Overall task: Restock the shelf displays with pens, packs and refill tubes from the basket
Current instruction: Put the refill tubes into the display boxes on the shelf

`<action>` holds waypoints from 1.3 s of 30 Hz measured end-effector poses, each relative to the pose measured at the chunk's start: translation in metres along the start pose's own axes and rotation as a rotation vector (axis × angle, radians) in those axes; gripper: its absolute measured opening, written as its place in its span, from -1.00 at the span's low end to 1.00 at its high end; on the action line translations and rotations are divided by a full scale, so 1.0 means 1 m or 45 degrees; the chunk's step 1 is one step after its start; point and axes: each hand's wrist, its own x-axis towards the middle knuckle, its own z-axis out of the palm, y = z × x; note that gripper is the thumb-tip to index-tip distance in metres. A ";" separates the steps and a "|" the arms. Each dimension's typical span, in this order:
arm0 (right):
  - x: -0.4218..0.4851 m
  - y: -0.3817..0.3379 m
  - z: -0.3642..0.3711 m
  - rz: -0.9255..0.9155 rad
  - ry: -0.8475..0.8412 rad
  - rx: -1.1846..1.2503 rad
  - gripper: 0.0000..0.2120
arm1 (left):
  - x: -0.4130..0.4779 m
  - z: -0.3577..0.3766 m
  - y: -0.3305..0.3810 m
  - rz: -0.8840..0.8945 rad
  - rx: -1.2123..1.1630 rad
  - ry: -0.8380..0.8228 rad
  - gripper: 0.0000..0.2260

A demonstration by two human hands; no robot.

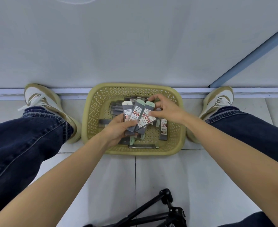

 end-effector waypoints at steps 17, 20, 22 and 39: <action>-0.008 0.007 0.019 -0.114 0.206 0.443 -0.83 | -0.005 0.004 0.009 0.124 -0.105 0.049 -0.75; -0.012 0.001 0.007 -0.146 0.122 0.327 -0.83 | -0.010 0.005 0.011 0.118 -0.055 0.056 -0.73; -0.016 -0.003 0.003 -0.144 0.056 0.229 -0.80 | -0.013 0.008 0.011 0.160 0.090 0.095 -0.74; -0.069 -0.105 -0.026 -0.200 0.113 0.093 -0.69 | -0.078 0.049 0.087 0.560 0.291 0.086 -0.86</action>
